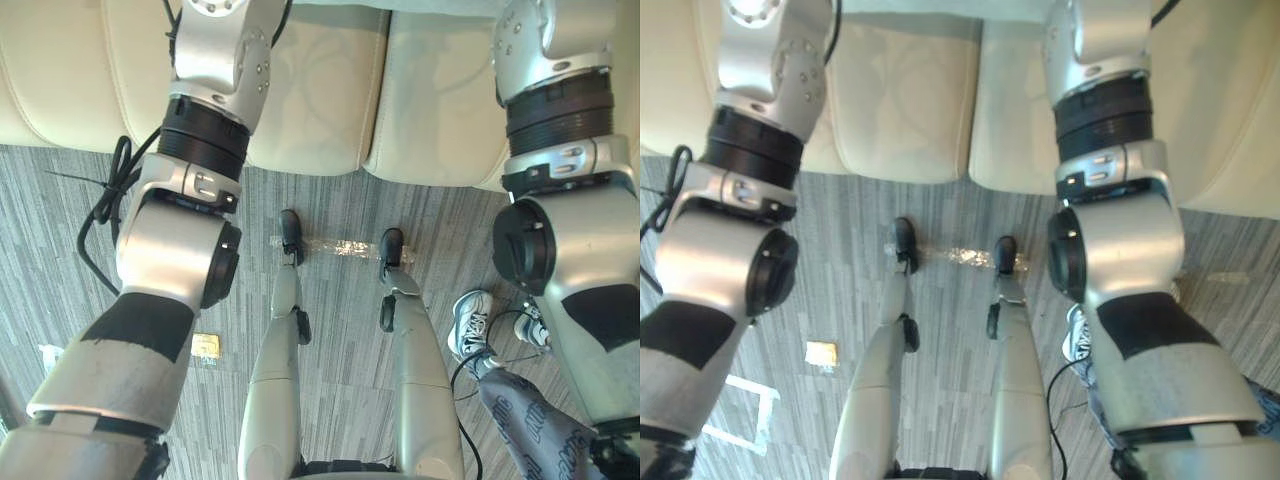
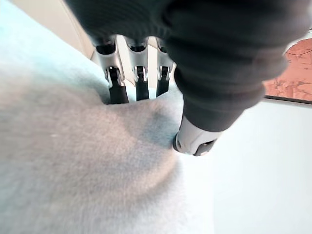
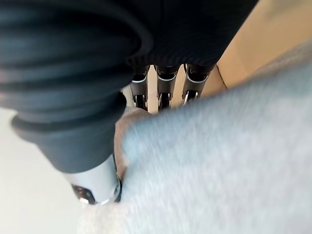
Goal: Pick up cushions and gather them together orderly.
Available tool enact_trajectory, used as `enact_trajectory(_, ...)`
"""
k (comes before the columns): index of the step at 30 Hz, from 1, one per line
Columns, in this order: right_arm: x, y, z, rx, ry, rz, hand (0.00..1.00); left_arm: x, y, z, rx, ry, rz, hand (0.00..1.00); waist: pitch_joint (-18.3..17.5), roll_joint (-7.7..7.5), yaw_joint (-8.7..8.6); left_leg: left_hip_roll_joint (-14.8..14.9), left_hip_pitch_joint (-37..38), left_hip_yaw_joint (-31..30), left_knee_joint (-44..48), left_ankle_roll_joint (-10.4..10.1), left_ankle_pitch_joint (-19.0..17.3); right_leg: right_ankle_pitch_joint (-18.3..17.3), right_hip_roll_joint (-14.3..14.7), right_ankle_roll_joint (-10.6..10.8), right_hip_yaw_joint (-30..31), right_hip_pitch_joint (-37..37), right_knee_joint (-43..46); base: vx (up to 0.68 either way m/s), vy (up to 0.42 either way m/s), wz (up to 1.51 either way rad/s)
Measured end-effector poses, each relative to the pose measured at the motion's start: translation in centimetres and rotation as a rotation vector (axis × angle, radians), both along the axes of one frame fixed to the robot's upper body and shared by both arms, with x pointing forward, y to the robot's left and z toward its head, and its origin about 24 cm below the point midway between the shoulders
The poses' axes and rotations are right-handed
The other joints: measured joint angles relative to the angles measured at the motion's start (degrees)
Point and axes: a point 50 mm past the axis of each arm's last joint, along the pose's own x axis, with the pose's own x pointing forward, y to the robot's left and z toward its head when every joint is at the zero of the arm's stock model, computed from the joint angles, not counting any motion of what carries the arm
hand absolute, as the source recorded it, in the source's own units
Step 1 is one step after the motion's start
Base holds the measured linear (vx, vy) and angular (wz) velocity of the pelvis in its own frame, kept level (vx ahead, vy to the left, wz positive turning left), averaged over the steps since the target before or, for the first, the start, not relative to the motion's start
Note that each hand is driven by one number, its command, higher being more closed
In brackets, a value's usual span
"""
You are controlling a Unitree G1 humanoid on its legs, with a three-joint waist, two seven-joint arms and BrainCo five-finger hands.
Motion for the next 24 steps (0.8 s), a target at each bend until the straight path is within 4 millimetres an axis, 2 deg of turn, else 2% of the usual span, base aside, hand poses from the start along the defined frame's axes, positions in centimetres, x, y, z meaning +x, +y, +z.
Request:
enact_trajectory(1, 0.0, -0.4, -0.2, 0.003, -0.003, -0.002, 0.00, 0.0, 0.0, 0.0, 0.002, -0.003, -0.006, 0.00, 0.0, 0.00, 0.00, 0.0, 0.0, 0.0, 0.0, 0.0, 0.0, -0.1, -0.1, -0.1, -0.1, 0.0, 0.2, -0.04, -0.107, 0.12)
enact_trajectory(3, -0.5, -3.1, -1.0, 0.022, -0.031, -0.007, 0.00, -0.4, 0.5, 0.0, 0.010, -0.031, -0.031, 0.00, 0.0, 0.00, -0.12, -0.3, 0.2, 0.0, 0.0, 0.0, 0.0, -0.2, -0.5, -0.1, -0.5, 0.0, 1.0, -0.04, -0.096, 0.11)
enact_trajectory(4, -0.9, -4.4, -1.3, 0.035, -0.048, -0.007, 0.00, -0.4, 1.3, -0.3, 0.016, -0.043, -0.026, 0.00, 0.0, 0.00, -0.27, -0.4, 0.3, 0.0, 0.0, 0.0, -0.1, -0.2, -0.7, -0.1, -0.4, 0.0, 1.3, -0.02, -0.052, 0.03)
enact_trajectory(5, -0.9, -4.6, -1.3, 0.037, -0.051, -0.007, 0.00, -0.4, 1.5, -0.3, 0.017, -0.043, -0.024, 0.00, 0.0, 0.00, -0.28, -0.5, 0.3, 0.0, 0.0, 0.1, -0.1, -0.2, -0.7, -0.1, -0.4, 0.0, 1.3, -0.04, -0.083, 0.02)
enact_trajectory(6, -1.2, -6.5, -1.9, 0.060, -0.059, -0.019, 0.00, -0.1, 3.1, -1.2, 0.007, -0.035, -0.010, 0.00, 0.0, -0.01, -0.45, -0.6, 0.8, 0.1, 0.0, 1.1, -0.6, -0.2, -0.8, -0.1, -0.5, 0.2, 1.8, -0.03, -0.066, -0.01)
enact_trajectory(8, -1.4, -8.1, -2.7, 0.074, -0.062, -0.020, 0.00, 0.4, 4.7, -2.4, -0.025, -0.009, -0.001, 0.00, 0.0, -0.01, -0.58, -0.6, 1.4, 0.1, 0.0, 2.2, -0.8, -0.3, -0.8, -0.1, -0.6, 0.8, 2.1, -0.04, -0.092, 0.00)
enact_trajectory(9, -1.3, -9.9, -3.8, 0.081, -0.039, -0.042, 0.00, 0.9, 6.3, -4.0, -0.077, 0.029, 0.003, 0.00, 0.0, -0.02, -0.71, -0.5, 2.4, 0.1, 0.0, 2.5, -1.0, -0.3, -0.9, -0.1, -0.9, 1.8, 2.2, -0.03, -0.085, 0.03)
enact_trajectory(11, -1.3, -11.1, -4.8, 0.089, -0.021, -0.052, 0.00, 1.1, 7.2, -5.1, -0.106, 0.043, 0.000, 0.00, 0.0, -0.03, -0.71, -0.4, 3.2, 0.2, 0.0, 3.5, -1.8, -0.3, -0.9, -0.1, -1.1, 2.7, 2.3, -0.03, -0.085, 0.10)
enact_trajectory(12, -1.6, -12.4, -6.1, 0.096, -0.010, -0.065, 0.00, 1.1, 7.9, -6.3, -0.128, 0.052, -0.005, 0.00, 0.0, -0.03, -0.92, -0.3, 4.1, 1.3, 0.0, 2.9, -3.9, -0.6, -1.4, -0.2, -1.4, 4.0, 2.0, -0.04, -0.077, 0.44)
enact_trajectory(13, -2.1, -13.3, -7.0, 0.096, -0.020, -0.070, 0.00, 0.7, 8.1, -7.0, -0.130, 0.040, -0.010, 0.00, -0.1, -0.40, -1.69, -0.6, 4.1, 3.6, 1.6, 1.4, -6.5, -0.5, -3.1, -0.4, -1.9, 5.0, 0.6, -0.03, -0.051, 0.47)
enact_trajectory(14, -2.2, -13.5, -7.4, 0.095, -0.020, -0.072, 0.00, 0.5, 8.2, -7.2, -0.132, 0.034, -0.011, 0.00, 0.0, -0.51, -1.69, -0.6, 4.2, 4.0, 3.6, 2.3, -6.2, -0.5, -3.5, -0.3, -2.0, 5.4, 0.5, 0.00, -0.081, 0.37)
enact_trajectory(15, -2.1, -14.0, -9.2, 0.093, 0.004, -0.060, 0.00, 0.1, 8.4, -8.3, -0.141, 0.024, -0.019, 0.00, 0.0, -0.53, -1.68, -0.6, 6.4, 4.9, 4.7, 4.6, -5.8, -0.9, -3.5, 0.3, -1.5, 7.1, 0.9, 0.02, -0.081, 0.16)
enact_trajectory(16, -1.9, -14.3, -11.0, 0.103, 0.036, -0.058, 0.00, -0.2, 8.1, -9.1, -0.152, 0.019, -0.040, 0.00, -0.1, -0.63, -1.94, -0.8, 7.6, 4.6, 4.2, 4.8, -5.6, -1.0, -3.6, 0.4, -2.0, 8.7, 0.6, 0.02, -0.080, 0.13)
enact_trajectory(17, -1.9, -14.4, -11.8, 0.105, 0.051, -0.057, 0.00, -0.3, 7.8, -9.5, -0.152, 0.020, -0.049, 0.00, -0.1, -0.72, -1.91, -0.8, 8.3, 4.5, 4.1, 4.7, -5.6, -1.0, -3.7, 0.4, -2.2, 9.4, 0.5, 0.02, -0.050, 0.21)
enact_trajectory(19, -2.1, -14.1, -16.3, 0.092, 0.115, -0.029, 0.00, -0.8, 6.2, -13.4, -0.132, 0.062, -0.100, 0.00, -0.3, -1.20, -1.62, -0.9, 12.0, 3.5, 3.8, 4.5, -6.1, -1.9, -3.8, 0.8, -3.3, 14.2, -0.4, 0.03, -0.064, 0.19)
enact_trajectory(20, -2.2, -14.0, -17.0, 0.090, 0.126, -0.024, 0.00, -0.9, 6.0, -14.1, -0.129, 0.076, -0.106, 0.00, -0.3, -1.29, -1.58, -0.9, 12.5, 3.4, 3.8, 4.6, -6.0, -1.9, -3.9, 0.8, -3.5, 14.7, -0.5, 0.04, -0.082, 0.16)
enact_trajectory(22, -2.8, -12.7, -22.9, 0.078, 0.245, 0.028, 0.00, -1.2, 4.2, -20.2, -0.108, 0.231, -0.147, 0.00, -1.0, -1.94, -1.25, -1.0, 16.5, 2.7, 3.8, 4.9, -6.6, -3.1, -4.1, 1.0, -4.9, 19.8, -1.3, 0.06, -0.094, 0.17)
enact_trajectory(23, -2.9, -12.4, -24.2, 0.078, 0.278, 0.034, 0.00, -1.4, 3.8, -21.4, -0.091, 0.266, -0.158, 0.00, -1.3, -2.20, -1.19, -1.0, 17.0, 2.6, 3.9, 5.0, -7.0, -3.4, -4.2, 0.9, -5.2, 20.5, -1.4, 0.07, -0.077, 0.18)
enact_trajectory(24, -3.5, -11.6, -27.9, 0.091, 0.381, 0.058, 0.00, -2.0, 2.9, -24.9, -0.034, 0.371, -0.182, 0.00, -2.1, -3.07, -1.12, -1.0, 18.6, 2.0, 4.1, 4.8, -7.8, -3.9, -4.3, 0.8, -5.9, 22.7, -1.6, 0.06, -0.060, 0.14)
